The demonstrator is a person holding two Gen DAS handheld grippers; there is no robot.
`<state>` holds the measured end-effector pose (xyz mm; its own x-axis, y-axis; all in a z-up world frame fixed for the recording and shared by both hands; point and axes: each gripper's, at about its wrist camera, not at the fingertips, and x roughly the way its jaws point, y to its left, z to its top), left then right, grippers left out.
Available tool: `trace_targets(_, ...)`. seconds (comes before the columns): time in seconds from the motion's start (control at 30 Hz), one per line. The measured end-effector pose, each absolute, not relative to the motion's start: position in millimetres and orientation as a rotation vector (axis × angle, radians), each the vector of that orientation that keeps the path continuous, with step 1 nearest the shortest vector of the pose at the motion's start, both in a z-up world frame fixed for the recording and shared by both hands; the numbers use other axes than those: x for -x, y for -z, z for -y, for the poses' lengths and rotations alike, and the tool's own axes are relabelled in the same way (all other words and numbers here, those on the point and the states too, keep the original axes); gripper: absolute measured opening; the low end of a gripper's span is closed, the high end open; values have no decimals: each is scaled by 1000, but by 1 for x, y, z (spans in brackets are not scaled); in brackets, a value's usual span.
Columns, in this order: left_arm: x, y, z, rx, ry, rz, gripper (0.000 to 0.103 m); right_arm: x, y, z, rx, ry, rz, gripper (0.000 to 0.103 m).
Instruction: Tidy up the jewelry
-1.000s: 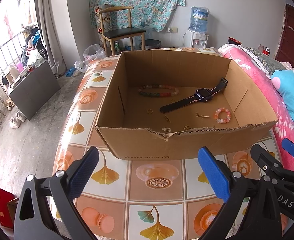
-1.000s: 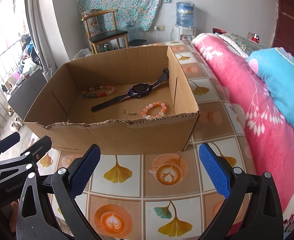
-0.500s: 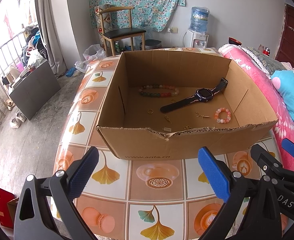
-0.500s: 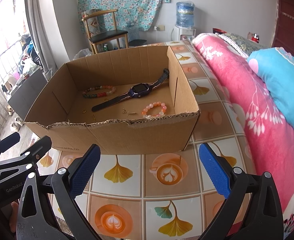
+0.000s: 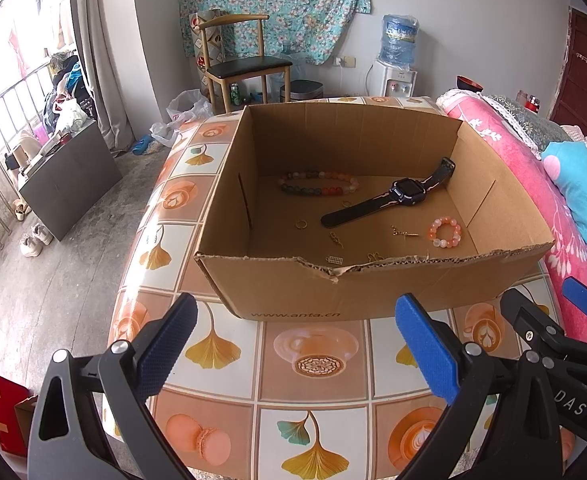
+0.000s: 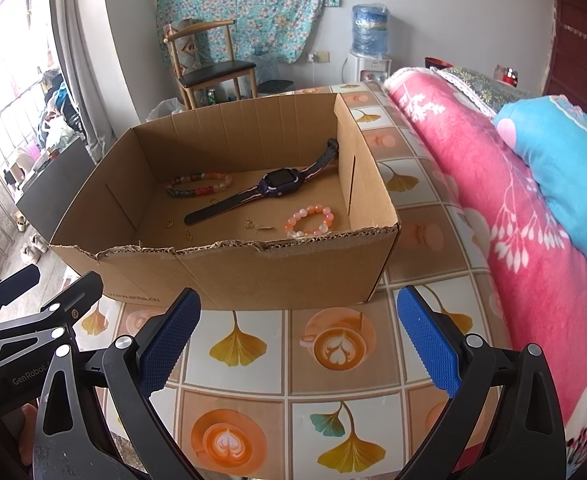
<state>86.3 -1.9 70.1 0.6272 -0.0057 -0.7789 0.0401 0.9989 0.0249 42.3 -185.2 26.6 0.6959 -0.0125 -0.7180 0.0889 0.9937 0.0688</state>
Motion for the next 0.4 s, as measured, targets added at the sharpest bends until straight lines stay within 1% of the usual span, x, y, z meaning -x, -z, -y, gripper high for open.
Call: trace_targets(0.4, -86, -72, 1, -42, 23, -892, 97, -43, -30, 184, -99, 51, -795, 95)
